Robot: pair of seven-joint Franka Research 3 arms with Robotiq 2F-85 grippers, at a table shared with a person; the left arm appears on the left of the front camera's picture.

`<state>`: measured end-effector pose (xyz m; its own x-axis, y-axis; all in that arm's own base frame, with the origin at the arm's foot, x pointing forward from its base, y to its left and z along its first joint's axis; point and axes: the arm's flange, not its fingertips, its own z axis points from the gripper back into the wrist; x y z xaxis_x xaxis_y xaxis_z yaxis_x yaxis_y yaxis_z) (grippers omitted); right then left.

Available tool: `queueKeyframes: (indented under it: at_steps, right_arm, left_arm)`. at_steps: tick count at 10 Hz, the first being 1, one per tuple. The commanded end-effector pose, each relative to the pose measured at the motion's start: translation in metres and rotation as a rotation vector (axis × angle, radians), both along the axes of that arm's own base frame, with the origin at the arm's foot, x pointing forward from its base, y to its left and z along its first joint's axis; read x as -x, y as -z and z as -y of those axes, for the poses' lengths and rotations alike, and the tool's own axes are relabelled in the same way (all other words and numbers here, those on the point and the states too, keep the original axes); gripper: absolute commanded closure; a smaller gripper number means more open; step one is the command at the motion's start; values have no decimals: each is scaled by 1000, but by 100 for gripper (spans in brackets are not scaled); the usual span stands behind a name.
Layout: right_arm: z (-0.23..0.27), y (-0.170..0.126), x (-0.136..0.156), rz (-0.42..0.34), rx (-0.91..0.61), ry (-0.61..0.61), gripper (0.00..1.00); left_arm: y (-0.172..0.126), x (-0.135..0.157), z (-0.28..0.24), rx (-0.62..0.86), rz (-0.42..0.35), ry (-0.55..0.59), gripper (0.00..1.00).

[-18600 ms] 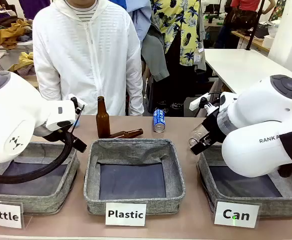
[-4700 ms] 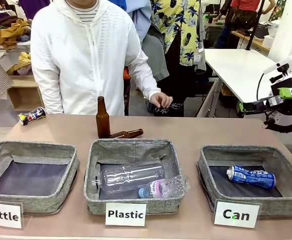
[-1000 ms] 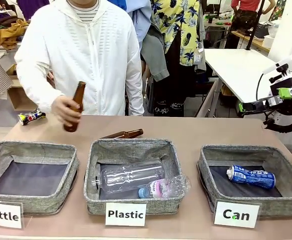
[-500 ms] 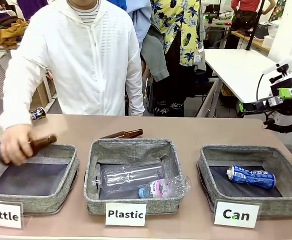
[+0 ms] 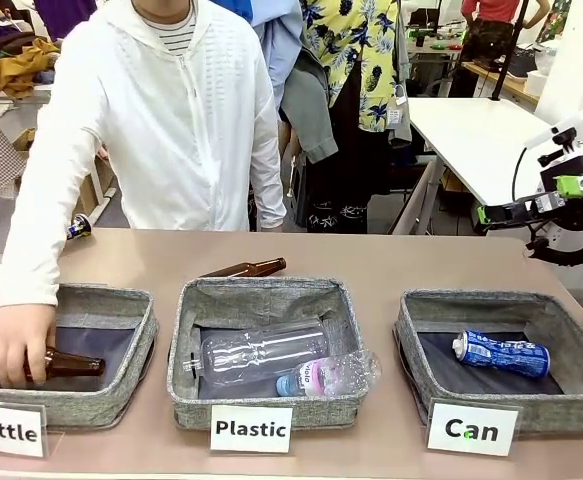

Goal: Sort the can waste into the basket.
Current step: Pick up the can waste from the table and place it in the right Fabric basket.

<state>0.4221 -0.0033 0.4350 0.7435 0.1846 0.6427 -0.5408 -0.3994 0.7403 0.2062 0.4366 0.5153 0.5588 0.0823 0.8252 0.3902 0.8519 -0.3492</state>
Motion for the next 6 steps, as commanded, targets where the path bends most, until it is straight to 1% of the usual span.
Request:
queueKeyframes:
  at_steps: [1, 2, 4, 5, 6]
  right_arm:
    - [2, 0, 0, 26, 4, -8, 0]
    - [2, 0, 0, 26, 4, -8, 0]
    - [2, 0, 0, 26, 4, -8, 0]
    - [2, 0, 0, 26, 4, -8, 0]
    - [2, 0, 0, 26, 4, -8, 0]
  left_arm:
    - [1, -15, -9, -26, 14, 38, 0]
    - [-3, -18, -3, -44, 10, 37, 0]
    - [-20, -25, 19, -127, -17, 26, 0]
    - [-31, -35, 37, -199, -35, 45, 0]
    - [-42, -48, 57, -277, -70, 61, 0]
